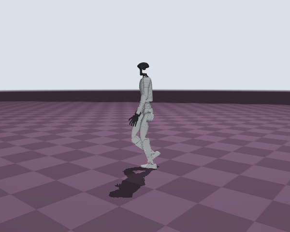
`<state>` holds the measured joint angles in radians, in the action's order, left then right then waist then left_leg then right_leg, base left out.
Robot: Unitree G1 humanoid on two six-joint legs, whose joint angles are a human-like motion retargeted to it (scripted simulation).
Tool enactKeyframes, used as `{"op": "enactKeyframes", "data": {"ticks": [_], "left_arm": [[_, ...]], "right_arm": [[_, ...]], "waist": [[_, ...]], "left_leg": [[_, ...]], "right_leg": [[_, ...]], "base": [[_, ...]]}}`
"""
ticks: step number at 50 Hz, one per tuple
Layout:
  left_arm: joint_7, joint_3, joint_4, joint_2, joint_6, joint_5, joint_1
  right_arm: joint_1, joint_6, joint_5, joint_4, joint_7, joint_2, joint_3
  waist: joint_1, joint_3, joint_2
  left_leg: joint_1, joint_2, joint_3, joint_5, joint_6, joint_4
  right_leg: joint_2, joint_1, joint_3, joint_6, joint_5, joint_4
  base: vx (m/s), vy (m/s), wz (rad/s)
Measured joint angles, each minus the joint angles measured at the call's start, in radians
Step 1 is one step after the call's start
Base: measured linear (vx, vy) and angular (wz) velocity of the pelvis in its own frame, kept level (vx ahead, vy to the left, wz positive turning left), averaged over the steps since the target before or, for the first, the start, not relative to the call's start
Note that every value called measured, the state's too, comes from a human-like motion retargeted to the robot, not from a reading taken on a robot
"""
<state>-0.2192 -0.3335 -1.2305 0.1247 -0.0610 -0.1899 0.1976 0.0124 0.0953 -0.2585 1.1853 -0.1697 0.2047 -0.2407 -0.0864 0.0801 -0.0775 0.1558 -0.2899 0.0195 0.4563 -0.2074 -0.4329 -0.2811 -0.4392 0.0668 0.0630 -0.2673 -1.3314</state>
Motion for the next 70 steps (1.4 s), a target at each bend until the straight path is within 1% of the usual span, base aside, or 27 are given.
{"op": "enactKeyframes", "data": {"ticks": [3,8,10,13,17,20,23,25,27,30,33,35,38,39,42,44,45,47,50,52,55,57,60,62,65,67,70], "left_arm": [[-0.023,0.016,0.029,0.003,-0.015,-0.017,0.047],[-0.038,0.019,0.064,0.002,-0.05,-0.019,0.095],[-0.04,0.013,0.073,0.0,-0.058,-0.007,0.097],[-0.032,0.01,0.07,-0.012,-0.061,0.004,0.092],[-0.007,0.011,0.027,-0.035,-0.053,0.008,0.032],[0.016,0.008,-0.02,-0.044,-0.045,0.015,-0.031],[0.038,0.001,-0.047,-0.043,-0.034,0.035,-0.074],[0.046,-0.002,-0.05,-0.035,-0.026,0.043,-0.088],[0.044,-0.001,-0.041,-0.028,-0.025,0.043,-0.102],[0.038,0.015,-0.021,-0.015,-0.029,0.031,-0.105],[0.034,0.033,-0.009,-0.012,-0.044,0.015,-0.113],[0.034,0.041,-0.01,-0.012,-0.052,0.011,-0.115],[0.039,0.051,-0.016,-0.014,-0.053,0.02,-0.118],[0.041,0.051,-0.018,-0.016,-0.051,0.025,-0.123],[0.048,0.046,-0.031,-0.021,-0.044,0.04,-0.137],[0.057,0.039,-0.05,-0.024,-0.035,0.047,-0.141],[0.061,0.035,-0.06,-0.024,-0.03,0.05,-0.143],[0.069,0.03,-0.078,-0.023,-0.018,0.055,-0.146],[0.078,0.034,-0.082,-0.013,0.0,0.069,-0.138],[0.079,0.036,-0.07,-0.001,0.005,0.078,-0.122],[0.072,0.045,-0.054,0.017,0.013,0.077,-0.075],[0.061,0.055,-0.041,0.026,0.011,0.067,-0.043],[0.043,0.069,-0.02,0.032,-0.001,0.047,0.007],[0.036,0.072,-0.011,0.033,-0.016,0.038,0.038],[0.032,0.074,-0.006,0.034,-0.042,0.038,0.08],[0.032,0.073,-0.01,0.031,-0.051,0.043,0.098],[0.036,0.076,-0.022,0.02,-0.053,0.042,0.088]], "right_arm": [[-0.003,0.001,-0.002,-0.013,-0.016,0.001,0.005],[-0.005,0.001,-0.001,-0.022,-0.025,0.003,0.013],[-0.013,0.002,0.003,-0.025,-0.024,-0.001,0.015],[-0.015,0.002,0.001,-0.014,-0.025,-0.002,0.021],[-0.017,0.01,-0.019,0.013,-0.037,0.001,0.025],[-0.019,0.017,-0.041,0.027,-0.047,0.008,0.026],[-0.012,0.021,-0.052,0.016,-0.047,0.021,0.022],[-0.002,0.021,-0.045,0.0,-0.049,0.031,0.021],[0.003,0.026,-0.034,-0.021,-0.053,0.038,0.017],[0.027,0.032,-0.021,-0.053,-0.053,0.046,0.016],[0.041,0.042,-0.013,-0.085,-0.053,0.05,0.012],[0.048,0.047,-0.004,-0.099,-0.055,0.05,0.01],[0.061,0.044,0.02,-0.104,-0.055,0.048,0.012],[0.061,0.041,0.028,-0.104,-0.054,0.046,0.011],[0.056,0.028,0.052,-0.092,-0.048,0.036,0.003],[0.043,0.018,0.065,-0.068,-0.04,0.026,-0.002],[0.035,0.013,0.071,-0.053,-0.035,0.021,-0.004],[0.016,0.003,0.078,-0.019,-0.016,0.009,-0.008],[0.006,-0.011,0.087,0.021,0.018,-0.006,-0.01],[0.01,-0.019,0.098,0.028,0.028,-0.01,-0.009],[0.024,-0.022,0.108,0.017,0.025,-0.008,-0.005],[0.026,-0.018,0.107,-0.001,0.012,-0.006,-0.004],[0.025,-0.013,0.096,-0.024,-0.006,-0.007,-0.002],[0.025,-0.011,0.088,-0.031,-0.014,-0.011,0.001],[0.026,-0.011,0.088,-0.036,-0.016,-0.014,0.009],[0.024,-0.013,0.093,-0.032,-0.015,-0.014,0.017],[0.01,-0.015,0.088,-0.011,-0.017,-0.015,0.024]], "waist": [[-0.013,0.02,0.028],[-0.007,0.028,0.084],[-0.005,0.026,0.085],[-0.002,0.023,0.103],[-0.006,0.025,0.141],[-0.006,0.017,0.179],[0.006,0.003,0.215],[0.022,-0.001,0.216],[0.044,0.004,0.204],[0.07,0.016,0.167],[0.086,0.03,0.134],[0.091,0.036,0.109],[0.087,0.034,0.071],[0.087,0.032,0.065],[0.089,0.024,0.048],[0.092,0.015,0.025],[0.092,0.01,0.012],[0.085,-0.004,-0.02],[0.067,-0.023,-0.073],[0.051,-0.024,-0.082],[0.029,-0.008,-0.067],[0.01,0.007,-0.049],[-0.015,0.032,-0.021],[-0.027,0.047,-0.002],[-0.031,0.058,0.033],[-0.031,0.059,0.052],[-0.04,0.054,0.072]], "left_leg": [[-0.097,0.024,-0.029,0.011,0.013,0.068],[-0.205,0.09,-0.05,0.049,0.026,0.132],[-0.223,0.096,-0.055,0.088,0.026,0.104],[-0.249,0.117,-0.076,0.151,0.032,0.023],[-0.257,0.166,-0.091,0.183,0.072,-0.193],[-0.192,0.235,-0.077,0.088,0.139,-0.465],[-0.041,0.33,-0.05,-0.08,0.185,-0.774],[0.065,0.379,-0.026,-0.116,0.167,-0.919],[0.155,0.41,0.001,-0.067,0.128,-0.989],[0.285,0.406,0.034,0.019,0.081,-0.936],[0.362,0.368,0.061,0.057,0.077,-0.721],[0.388,0.323,0.068,0.045,0.093,-0.512],[0.379,0.235,0.05,-0.02,0.116,-0.157],[0.38,0.217,0.04,-0.029,0.119,-0.101],[0.378,0.174,0.027,-0.058,0.11,-0.076],[0.369,0.139,0.029,-0.086,0.093,-0.135],[0.365,0.12,0.031,-0.094,0.082,-0.172],[0.343,0.068,0.034,-0.085,0.05,-0.215],[0.277,-0.014,0.032,-0.06,0.001,-0.192],[0.217,-0.036,0.016,-0.032,-0.019,-0.164],[0.1,-0.031,-0.024,-0.005,-0.024,-0.09],[0.02,-0.015,-0.051,0.007,-0.011,-0.043],[-0.081,0.017,-0.08,0.029,0.01,0.013],[-0.135,0.043,-0.09,0.052,0.02,0.035],[-0.197,0.094,-0.087,0.093,0.035,0.051],[-0.216,0.124,-0.08,0.129,0.047,0.024],[-0.238,0.149,-0.088,0.172,0.073,-0.08]], "right_leg": [[0.03,-0.068,0.04,0.008,-0.027,0.206],[0.173,-0.088,0.046,0.092,0.075,0.749],[0.201,-0.097,0.028,0.111,0.087,0.848],[0.24,-0.081,0.025,0.102,0.123,0.862],[0.295,-0.046,0.031,0.061,0.136,0.725],[0.352,-0.004,0.047,0.016,0.1,0.663],[0.408,0.05,0.065,-0.035,0.039,0.684],[0.425,0.095,0.061,-0.052,0.005,0.717],[0.429,0.147,0.047,-0.052,-0.026,0.742],[0.413,0.244,0.023,-0.036,-0.044,0.823],[0.391,0.332,0.001,-0.022,-0.069,0.876],[0.367,0.384,-0.007,-0.015,-0.089,0.905],[0.316,0.437,-0.001,-0.009,-0.128,0.917],[0.307,0.447,0.0,-0.008,-0.145,0.899],[0.278,0.47,-0.008,-0.001,-0.192,0.805],[0.246,0.483,-0.02,0.018,-0.199,0.712],[0.229,0.487,-0.026,0.031,-0.191,0.659],[0.185,0.468,-0.045,0.074,-0.101,0.509],[0.106,0.361,-0.078,0.137,0.156,0.216],[0.054,0.268,-0.071,0.113,0.228,0.06],[-0.007,0.12,-0.037,0.026,0.144,-0.062],[-0.018,0.032,0.002,-0.016,0.048,-0.039],[0.004,-0.07,0.065,-0.026,-0.026,0.119],[0.043,-0.11,0.102,0.001,-0.014,0.298],[0.143,-0.13,0.133,0.066,0.051,0.657],[0.201,-0.121,0.131,0.089,0.09,0.843],[0.242,-0.124,0.114,0.08,0.135,0.827]], "base": [[0.0,0.0,0.0],[0.0,0.0,0.0],[0.0,0.0,0.0],[0.0,0.0,0.0],[0.0,0.0,0.0],[0.0,0.0,0.0],[-0.01,-0.03,0.02],[-0.02,-0.05,0.02],[0.0,0.0,0.0],[0.0,0.0,0.0],[0.0,0.0,0.0],[0.0,0.0,0.0],[0.0,0.0,0.0],[0.0,0.0,0.0],[0.0,0.0,0.0],[0.0,0.0,0.0],[0.0,0.0,0.0],[0.0,0.0,0.0],[0.0,0.0,0.0],[0.0,0.0,0.0],[0.03,0.02,-0.13],[0.03,-0.01,-0.03],[0.06,-0.05,0.04],[0.06,-0.06,0.05],[0.08,-0.05,-0.11],[0.12,-0.05,-0.08],[0.21,-0.06,0.12]]}}
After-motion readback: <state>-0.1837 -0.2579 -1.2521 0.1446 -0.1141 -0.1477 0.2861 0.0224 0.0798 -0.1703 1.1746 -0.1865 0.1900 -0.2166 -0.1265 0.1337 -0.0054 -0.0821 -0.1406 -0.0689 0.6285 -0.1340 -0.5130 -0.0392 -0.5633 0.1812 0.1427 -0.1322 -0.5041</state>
